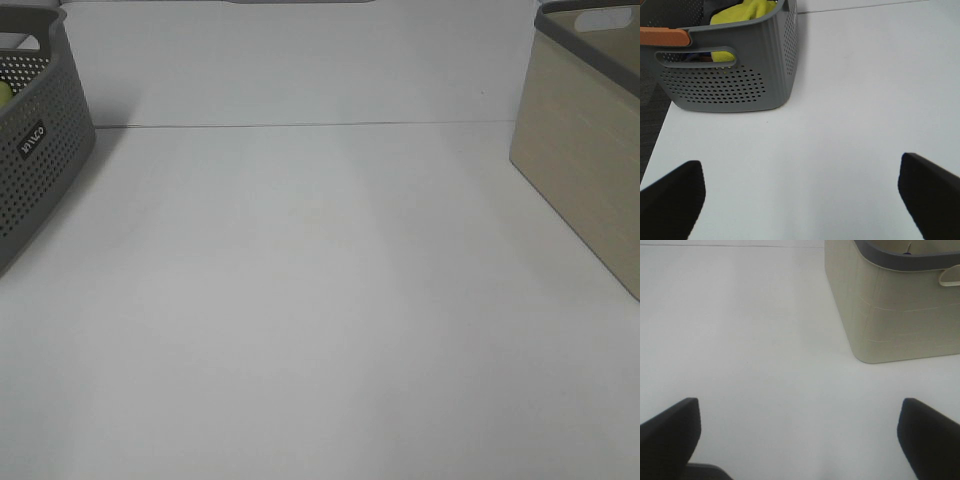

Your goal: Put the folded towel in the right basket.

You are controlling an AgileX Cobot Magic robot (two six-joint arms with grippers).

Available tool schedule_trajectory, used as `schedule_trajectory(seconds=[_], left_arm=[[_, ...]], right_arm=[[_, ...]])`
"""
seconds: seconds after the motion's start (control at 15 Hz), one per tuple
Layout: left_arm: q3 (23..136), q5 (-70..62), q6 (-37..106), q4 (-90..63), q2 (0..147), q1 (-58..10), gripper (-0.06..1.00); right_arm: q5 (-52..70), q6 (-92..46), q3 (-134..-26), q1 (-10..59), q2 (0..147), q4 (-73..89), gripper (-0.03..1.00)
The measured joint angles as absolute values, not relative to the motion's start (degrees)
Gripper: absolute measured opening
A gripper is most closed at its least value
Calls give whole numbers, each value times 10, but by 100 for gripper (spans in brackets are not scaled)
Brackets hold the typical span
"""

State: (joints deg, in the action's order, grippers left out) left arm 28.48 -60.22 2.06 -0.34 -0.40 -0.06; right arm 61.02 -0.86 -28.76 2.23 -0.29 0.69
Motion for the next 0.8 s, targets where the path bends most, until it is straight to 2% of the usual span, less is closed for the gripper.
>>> schedule_trajectory(seconds=[0.8], left_arm=[[285, -602, 21, -3, -4, -1, 99]], right_arm=[[610, -9, -288, 22, -3, 7, 98]])
